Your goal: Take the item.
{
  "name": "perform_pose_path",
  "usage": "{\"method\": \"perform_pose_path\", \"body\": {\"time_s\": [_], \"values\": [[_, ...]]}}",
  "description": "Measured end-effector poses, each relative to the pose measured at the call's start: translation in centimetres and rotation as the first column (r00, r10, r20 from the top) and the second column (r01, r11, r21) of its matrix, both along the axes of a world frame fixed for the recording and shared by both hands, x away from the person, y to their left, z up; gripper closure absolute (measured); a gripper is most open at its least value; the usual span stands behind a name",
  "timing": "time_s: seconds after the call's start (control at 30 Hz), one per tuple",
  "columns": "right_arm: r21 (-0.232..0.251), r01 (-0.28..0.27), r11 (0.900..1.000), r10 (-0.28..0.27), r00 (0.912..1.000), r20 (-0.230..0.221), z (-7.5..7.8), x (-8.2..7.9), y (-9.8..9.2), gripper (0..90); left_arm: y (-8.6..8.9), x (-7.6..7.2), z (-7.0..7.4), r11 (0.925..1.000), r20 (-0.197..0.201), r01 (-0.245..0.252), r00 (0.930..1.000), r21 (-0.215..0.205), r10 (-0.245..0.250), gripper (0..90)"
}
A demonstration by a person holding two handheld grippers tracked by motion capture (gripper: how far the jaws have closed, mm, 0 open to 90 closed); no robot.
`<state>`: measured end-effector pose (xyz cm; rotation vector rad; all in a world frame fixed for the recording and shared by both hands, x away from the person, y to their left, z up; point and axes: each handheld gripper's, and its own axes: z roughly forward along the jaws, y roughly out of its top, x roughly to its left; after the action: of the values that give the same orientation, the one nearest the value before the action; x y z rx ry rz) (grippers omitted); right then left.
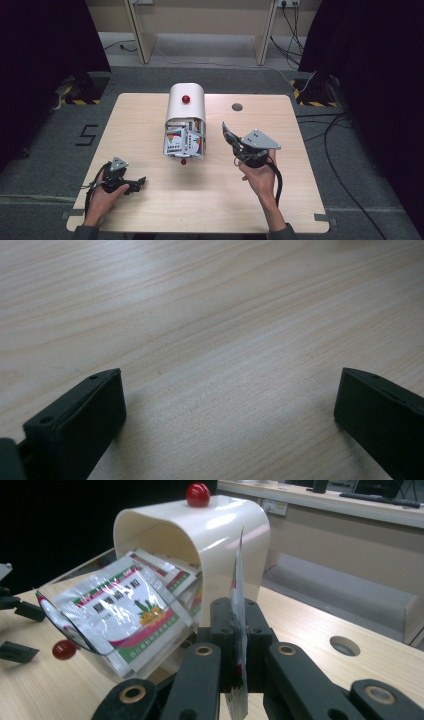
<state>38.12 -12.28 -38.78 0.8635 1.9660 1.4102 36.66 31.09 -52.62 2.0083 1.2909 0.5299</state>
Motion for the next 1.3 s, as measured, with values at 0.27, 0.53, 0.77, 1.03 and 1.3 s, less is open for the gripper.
{"method": "perform_pose_path", "body": {"time_s": [0.27,0.53,0.77,1.03,1.3], "values": [[0.011,0.003,1.000,-0.003,0.9998,-0.019,-1.5,0.1,-0.6,87.6,0.0,0.0,0.0,1.0000,0.000,0.000,1.0000,0.000,0.000,0.0],[0.022,-0.005,1.000,0.006,0.9995,-0.032,-2.4,-0.3,-0.8,87.7,0.0,0.0,0.0,1.0000,-0.001,0.001,1.0000,0.001,-0.001,0.0],[0.013,0.002,1.000,-0.002,0.9991,-0.041,-3.0,-0.2,-1.0,87.6,0.0,0.0,0.0,1.0000,0.000,0.000,1.0000,0.000,0.000,0.0],[0.009,0.023,1.000,-0.022,0.9976,-0.066,-4.0,0.5,-1.5,87.6,0.0,0.0,0.0,1.0000,0.000,0.000,1.0000,0.000,0.000,0.0],[-0.001,0.050,0.999,-0.050,0.9960,-0.075,-4.6,1.0,-2.2,87.6,0.0,0.0,0.0,1.0000,0.000,0.000,1.0000,0.000,0.000,0.0]]}}
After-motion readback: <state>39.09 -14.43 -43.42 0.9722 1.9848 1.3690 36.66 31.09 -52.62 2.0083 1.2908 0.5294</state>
